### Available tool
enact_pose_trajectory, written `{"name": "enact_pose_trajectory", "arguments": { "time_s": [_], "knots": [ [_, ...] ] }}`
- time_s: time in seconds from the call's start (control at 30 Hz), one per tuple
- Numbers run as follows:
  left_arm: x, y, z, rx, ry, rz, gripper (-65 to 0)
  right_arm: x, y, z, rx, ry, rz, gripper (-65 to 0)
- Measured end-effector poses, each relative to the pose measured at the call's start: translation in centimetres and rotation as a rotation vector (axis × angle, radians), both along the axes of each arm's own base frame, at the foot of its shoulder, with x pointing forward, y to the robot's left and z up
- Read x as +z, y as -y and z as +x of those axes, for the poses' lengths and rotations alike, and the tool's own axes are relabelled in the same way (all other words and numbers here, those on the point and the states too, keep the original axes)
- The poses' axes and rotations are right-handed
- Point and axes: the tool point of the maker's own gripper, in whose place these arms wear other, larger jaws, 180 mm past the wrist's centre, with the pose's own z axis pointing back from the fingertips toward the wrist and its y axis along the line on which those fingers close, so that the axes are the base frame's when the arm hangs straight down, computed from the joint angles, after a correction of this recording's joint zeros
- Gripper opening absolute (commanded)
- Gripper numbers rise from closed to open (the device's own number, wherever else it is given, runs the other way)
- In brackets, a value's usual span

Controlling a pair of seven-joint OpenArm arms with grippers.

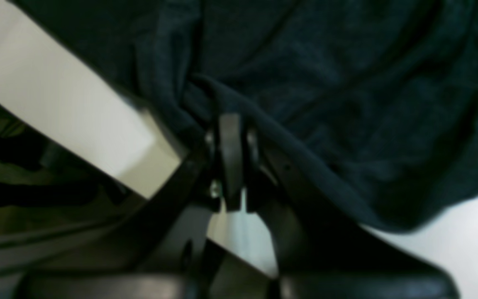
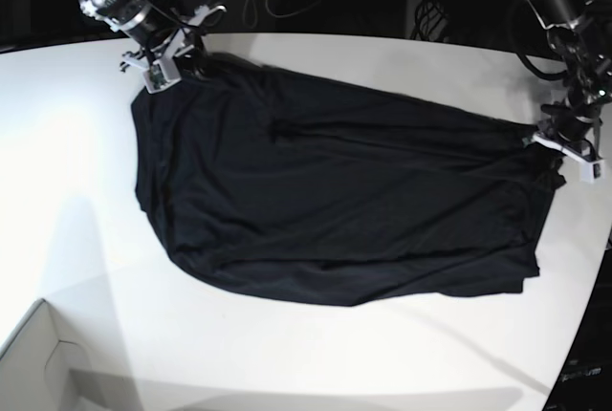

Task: Layout the t-shirt on the table in an organized manner, then fold the t-shirt properly
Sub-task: 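Drag the shirt edge with the right gripper away from the left gripper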

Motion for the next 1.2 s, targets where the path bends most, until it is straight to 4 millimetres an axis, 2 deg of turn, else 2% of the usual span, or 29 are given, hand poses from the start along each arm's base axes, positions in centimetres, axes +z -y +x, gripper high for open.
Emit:
{"name": "enact_pose_trajectory", "arguments": {
  "time_s": [0.27, 0.43, 0.5, 0.6, 0.7, 0.8, 0.93, 1.2],
  "knots": [
    [0.3, -1.1, -0.3, 0.001, -0.019, 0.028, -65.0, 0.6, 1.4, -0.4, 0.025, 0.009, -0.042, -65.0],
    [0.2, -1.1, -0.3, 0.0, -0.022, 0.027, -65.0, 1.7, 0.5, 0.1, 0.04, 0.042, -0.029, -65.0],
    [0.2, -1.1, -0.3, 0.0, -0.022, 0.027, -65.0, 1.8, -0.3, -0.3, 0.058, 0.039, -0.015, -60.7],
    [0.2, -1.0, -0.3, 0.001, -0.021, 0.025, -65.0, 1.4, -1.7, -1.3, 0.096, 0.012, 0.002, -50.0],
    [0.2, -1.0, -0.3, 0.0, -0.021, 0.025, -65.0, 1.8, -2.3, -1.3, 0.107, 0.022, 0.015, -39.8],
    [0.2, -1.0, -0.3, 0.001, -0.021, 0.025, -65.0, 2.0, -2.7, -1.1, 0.112, 0.033, 0.024, -32.4],
    [0.2, -1.0, -0.3, 0.0, -0.021, 0.025, -65.0, 1.9, -3.5, 0.1, 0.13, 0.05, 0.036, -31.5],
    [0.2, -1.0, -0.3, 0.0, -0.02, 0.025, -65.0, 1.8, -4.9, -0.4, 0.162, 0.04, 0.056, -31.5]
  ]
}}
